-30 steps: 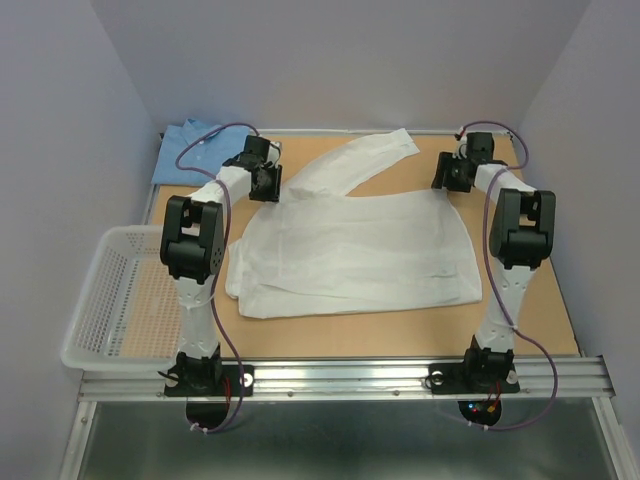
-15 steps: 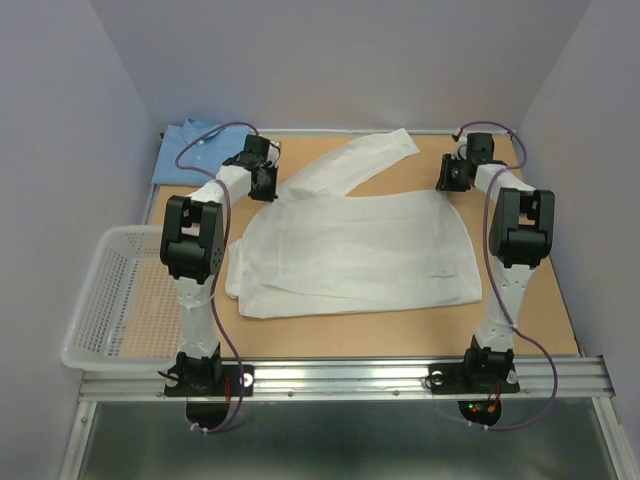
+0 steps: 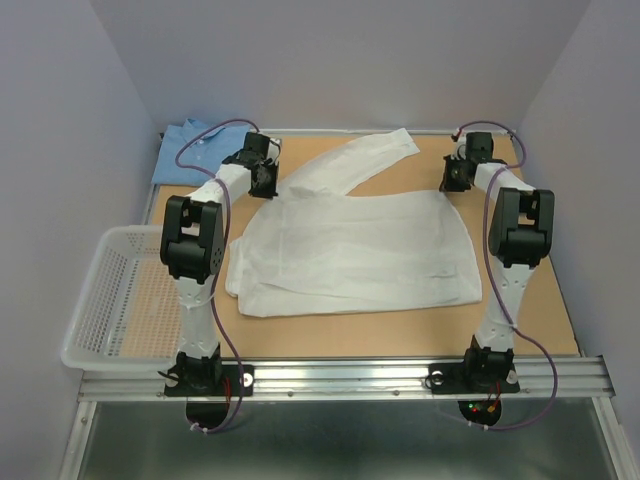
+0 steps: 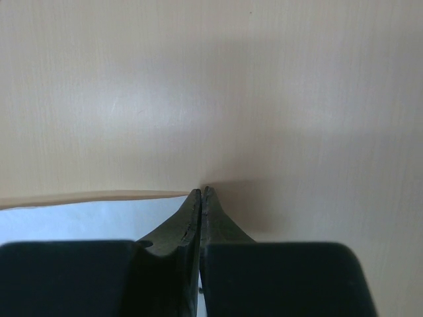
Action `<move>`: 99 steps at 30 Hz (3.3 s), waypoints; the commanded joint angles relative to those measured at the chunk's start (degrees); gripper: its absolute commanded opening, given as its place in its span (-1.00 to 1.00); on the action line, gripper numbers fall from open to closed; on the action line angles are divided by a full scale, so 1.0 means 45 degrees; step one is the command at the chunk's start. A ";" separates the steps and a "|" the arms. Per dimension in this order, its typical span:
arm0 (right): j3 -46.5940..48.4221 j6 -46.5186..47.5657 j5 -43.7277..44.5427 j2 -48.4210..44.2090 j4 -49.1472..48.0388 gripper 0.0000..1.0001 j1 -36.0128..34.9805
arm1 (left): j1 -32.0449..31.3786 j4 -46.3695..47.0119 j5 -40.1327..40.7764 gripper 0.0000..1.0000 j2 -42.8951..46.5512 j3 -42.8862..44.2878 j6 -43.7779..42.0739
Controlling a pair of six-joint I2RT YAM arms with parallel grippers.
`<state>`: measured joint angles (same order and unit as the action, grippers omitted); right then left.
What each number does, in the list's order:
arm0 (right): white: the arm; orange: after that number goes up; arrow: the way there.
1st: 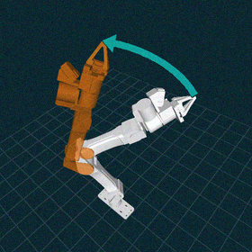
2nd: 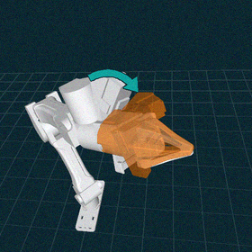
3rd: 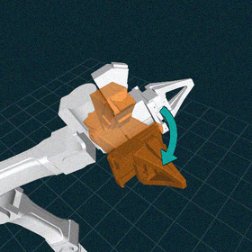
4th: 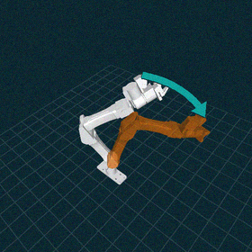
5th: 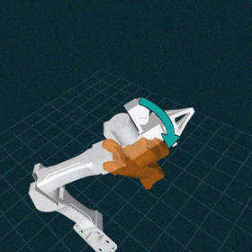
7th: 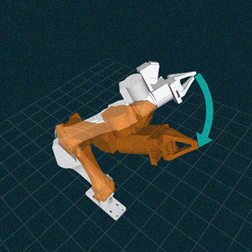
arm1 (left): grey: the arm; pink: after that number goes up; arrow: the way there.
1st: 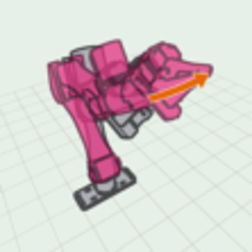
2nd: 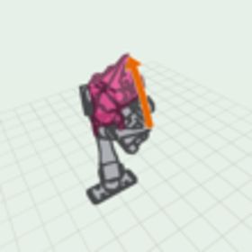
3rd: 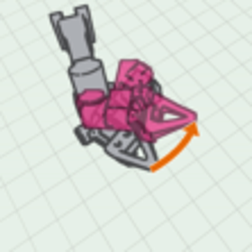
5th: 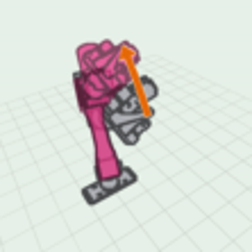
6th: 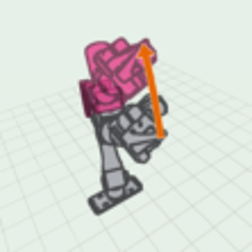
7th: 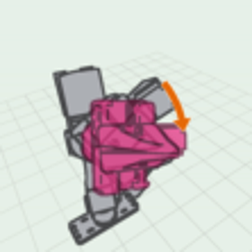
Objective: Fold and stack the long sleeve shirts
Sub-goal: Fold the shirt
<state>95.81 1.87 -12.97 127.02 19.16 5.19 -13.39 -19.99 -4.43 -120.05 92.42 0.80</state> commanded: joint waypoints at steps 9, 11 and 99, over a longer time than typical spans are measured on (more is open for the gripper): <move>0.1699 -0.0981 0.1613 -0.1058 0.0274 -0.99 0.0233 | 0.0143 0.1102 0.0652 -1.00 0.0896 0.0888 -0.0939; 0.1191 -0.1254 0.1672 -0.1487 0.0274 -0.99 0.0233 | 0.0143 0.1238 0.0535 -1.00 0.1227 0.0440 -0.0842; -0.2346 -0.3912 0.0013 -0.2662 -0.0293 -0.11 0.0975 | 0.0026 0.2391 0.1042 0.10 0.5584 -0.6278 0.4803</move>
<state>80.34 -17.23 -10.02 114.15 17.76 10.00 -13.65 -9.30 0.08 -94.70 63.99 20.34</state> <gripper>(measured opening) 0.445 0.558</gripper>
